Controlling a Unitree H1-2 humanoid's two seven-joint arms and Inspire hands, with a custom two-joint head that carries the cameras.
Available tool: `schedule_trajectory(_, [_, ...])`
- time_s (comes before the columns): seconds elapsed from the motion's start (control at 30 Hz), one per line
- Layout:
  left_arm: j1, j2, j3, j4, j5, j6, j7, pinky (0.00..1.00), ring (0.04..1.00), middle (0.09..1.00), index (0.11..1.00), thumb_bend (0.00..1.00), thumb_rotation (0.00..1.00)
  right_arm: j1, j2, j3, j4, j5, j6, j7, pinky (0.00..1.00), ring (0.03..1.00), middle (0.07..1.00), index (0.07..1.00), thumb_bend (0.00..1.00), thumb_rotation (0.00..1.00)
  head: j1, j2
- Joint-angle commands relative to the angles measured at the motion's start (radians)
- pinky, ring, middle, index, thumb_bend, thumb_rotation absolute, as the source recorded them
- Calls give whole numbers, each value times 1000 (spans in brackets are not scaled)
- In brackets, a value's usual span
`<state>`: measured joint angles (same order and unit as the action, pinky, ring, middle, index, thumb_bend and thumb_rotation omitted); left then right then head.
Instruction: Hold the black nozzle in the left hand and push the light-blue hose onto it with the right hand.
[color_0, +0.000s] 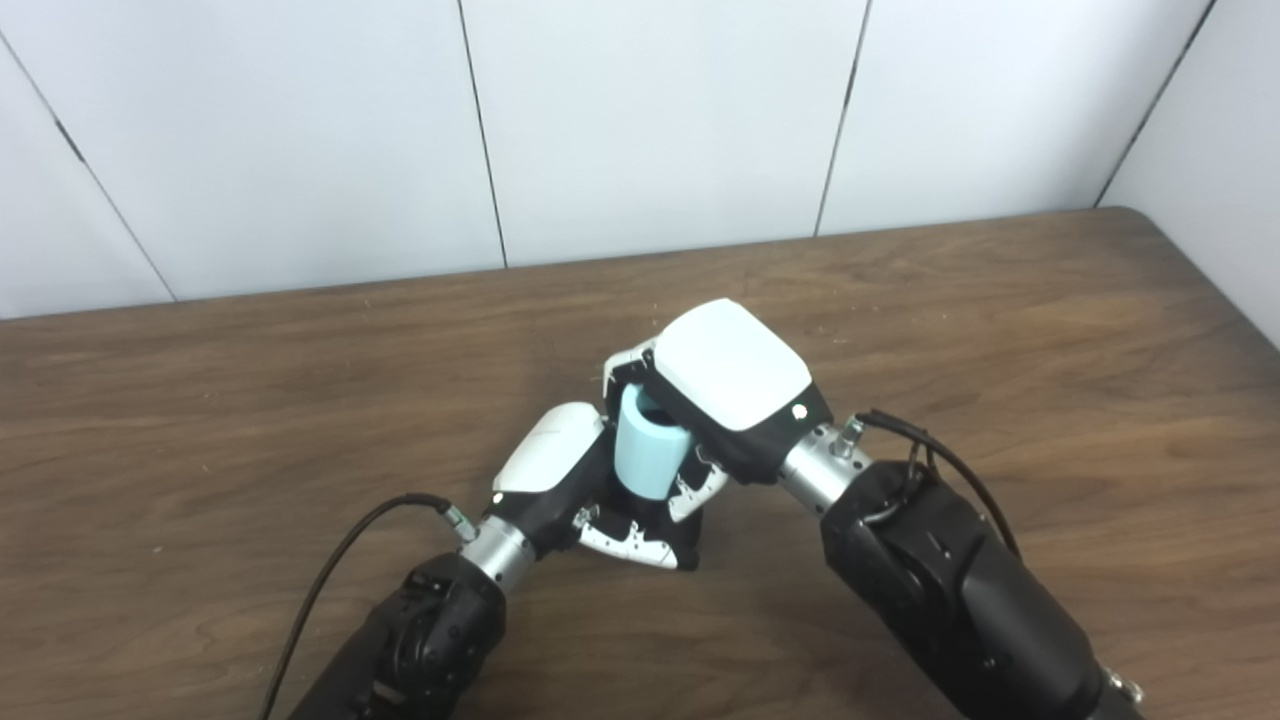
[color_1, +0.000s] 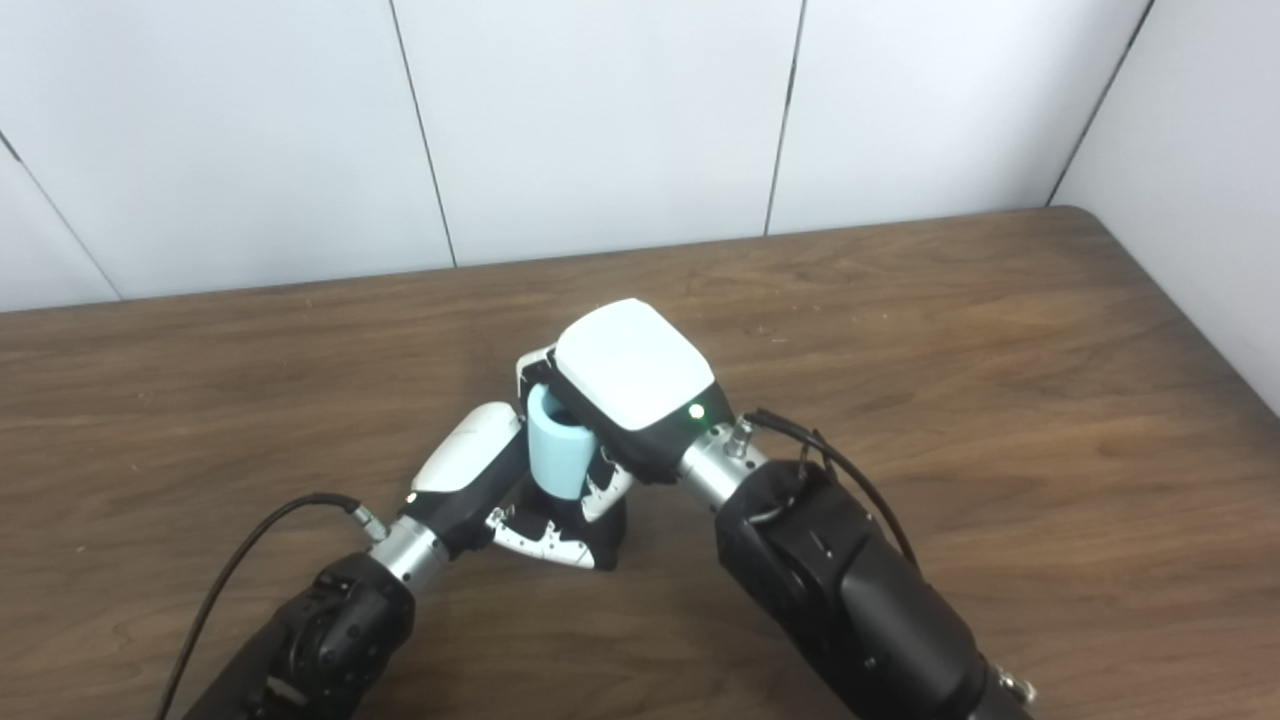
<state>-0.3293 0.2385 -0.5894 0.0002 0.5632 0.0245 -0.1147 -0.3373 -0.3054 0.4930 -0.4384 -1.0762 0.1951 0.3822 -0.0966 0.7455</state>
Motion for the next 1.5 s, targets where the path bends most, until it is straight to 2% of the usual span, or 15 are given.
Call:
schedule_trajectory(0.0, [50, 33, -101, 45, 116, 27, -126, 339, 305, 350, 473, 510, 85, 70, -21, 93, 155, -27, 37, 277, 70, 163, 467, 488, 530, 0, -1, 1])
schedule_trajectory(0.07, [48, 32, -104, 48, 119, 27, -126, 347, 310, 353, 473, 510, 85, 69, -26, 105, 145, -63, -1, 246, 88, 183, 469, 486, 530, 0, -1, 1])
schedule_trajectory(0.13, [46, 31, -106, 50, 120, 28, -127, 354, 314, 357, 473, 510, 86, 69, -26, 115, 143, -86, -22, 228, 93, 188, 421, 484, 528, 0, 0, 2])
schedule_trajectory(0.17, [45, 32, -106, 51, 119, 28, -127, 359, 317, 359, 474, 510, 86, 71, -23, 123, 147, -97, -30, 222, 88, 183, 450, 482, 530, 0, 1, 2])
schedule_trajectory(0.27, [45, 33, -106, 43, 118, 35, -131, 360, 317, 360, 474, 510, 85, 71, -17, 148, 164, -130, -33, 252, 90, 173, 468, 487, 531, 0, 2, 5])
schedule_trajectory(0.5, [45, 34, -109, 38, 109, 39, -130, 357, 315, 358, 473, 510, 84, 63, -15, 164, 201, -168, -22, 311, 58, 133, 470, 490, 527, 0, 5, 8])
schedule_trajectory(0.73, [43, 36, -113, 34, 112, 41, -126, 368, 316, 358, 473, 510, 84, 123, -11, 182, 268, -248, -25, 215, 90, 162, 469, 488, 526, 0, 5, 11])
schedule_trajectory(0.8, [43, 38, -112, 34, 109, 41, -126, 373, 317, 358, 473, 510, 84, 134, -5, 177, 292, -248, -22, 191, 98, 175, 469, 487, 527, 0, 2, 12])
schedule_trajectory(0.97, [41, 37, -110, 27, 101, 48, -128, 365, 313, 355, 473, 510, 84, 133, 2, 158, 305, -243, -14, 188, 130, 216, 470, 487, 528, 0, 7, 11])
schedule_trajectory(1.37, [41, 35, -115, 28, 106, 44, -121, 362, 317, 359, 473, 510, 84, 130, -4, 157, 264, -189, -42, 207, 99, 188, 470, 491, 528, 0, 11, 7])
schedule_trajectory(1.43, [41, 34, -115, 28, 104, 43, -120, 363, 317, 359, 474, 510, 84, 127, -11, 155, 238, -183, -41, 232, 155, 236, 472, 493, 527, 0, 11, 7])
schedule_trajectory(1.47, [41, 35, -115, 30, 104, 42, -120, 362, 317, 361, 474, 510, 84, 126, -16, 146, 199, -168, -31, 264, 282, 343, 480, 587, 545, 0, 10, 6])
